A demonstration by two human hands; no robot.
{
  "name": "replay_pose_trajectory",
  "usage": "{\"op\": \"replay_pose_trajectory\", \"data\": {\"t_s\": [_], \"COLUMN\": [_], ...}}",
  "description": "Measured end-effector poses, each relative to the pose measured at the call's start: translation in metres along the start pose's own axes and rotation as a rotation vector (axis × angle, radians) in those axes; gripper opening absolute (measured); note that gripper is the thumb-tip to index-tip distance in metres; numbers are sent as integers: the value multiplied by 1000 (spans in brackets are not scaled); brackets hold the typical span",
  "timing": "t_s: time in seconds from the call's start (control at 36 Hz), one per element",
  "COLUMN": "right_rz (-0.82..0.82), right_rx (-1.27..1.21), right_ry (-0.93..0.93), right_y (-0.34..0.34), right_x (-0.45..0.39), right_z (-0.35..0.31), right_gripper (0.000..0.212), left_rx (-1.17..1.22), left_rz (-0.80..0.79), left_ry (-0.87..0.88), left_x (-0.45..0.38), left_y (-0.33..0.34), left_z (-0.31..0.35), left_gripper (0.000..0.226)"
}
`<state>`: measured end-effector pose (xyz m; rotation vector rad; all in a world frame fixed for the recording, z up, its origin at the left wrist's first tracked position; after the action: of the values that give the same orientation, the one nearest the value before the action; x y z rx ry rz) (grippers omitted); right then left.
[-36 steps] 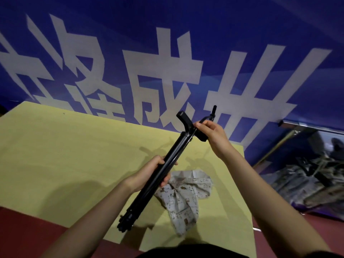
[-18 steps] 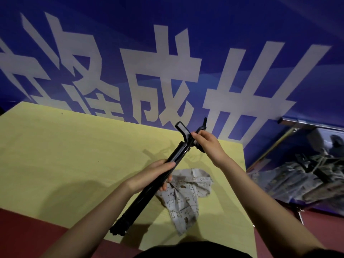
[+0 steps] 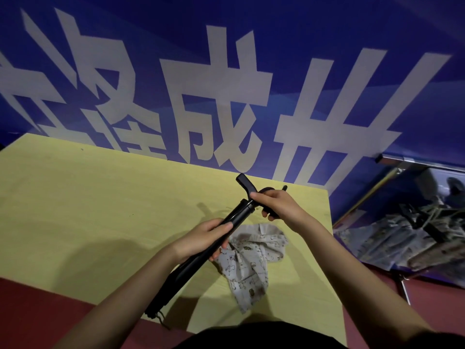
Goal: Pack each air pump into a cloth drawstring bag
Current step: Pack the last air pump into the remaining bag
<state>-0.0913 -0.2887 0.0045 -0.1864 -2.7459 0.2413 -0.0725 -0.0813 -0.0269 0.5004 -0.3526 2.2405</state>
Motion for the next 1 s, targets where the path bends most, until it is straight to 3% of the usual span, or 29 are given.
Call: {"op": "replay_pose_trajectory", "data": {"t_s": [0.14,0.44,0.53,0.58,0.67,0.72,0.83,0.89,1.0], "right_rz": [53,138,241,315,266,213,106,54,168], "right_rx": [-51,-121,-209,-337,-577,-649,-724,-623,-441], "right_ry": [-48,32,58,117,194,195,242,226,152], "right_y": [3,1,2,7,21,25,34,39,38], "right_x": [0,-2,-1,1,5,4,6,6,-5], "right_z": [7,26,34,40,48,52,44,35,21], "right_gripper": [30,31,37,53,84,76,37,31,32], "left_rx": [4,-51,-58,-41,-96,-141,-157,-143,-211], "left_rz": [22,0,13,40,116,166,219,218,175], "left_ry": [-34,-24,-23,-25,9,30,10,-10,-29], "left_x": [-1,-6,-8,-11,-15,-17,-19,-21,-26], "left_y": [-1,0,0,2,8,11,12,13,10], "left_z": [-2,-1,1,2,7,11,17,19,25], "left_gripper": [48,37,38,40,33,30,37,40,41]}}
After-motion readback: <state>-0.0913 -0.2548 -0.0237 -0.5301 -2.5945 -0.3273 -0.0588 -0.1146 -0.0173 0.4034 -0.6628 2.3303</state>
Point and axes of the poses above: each hand's wrist, its own x-axis away from the middle knuckle, its own y-axis out of the palm, z = x × y, the point moved 3 cm from there along -x, towards the middle knuckle, and after that the axes turned 3 degrees about -x, right-handed, at the moved point
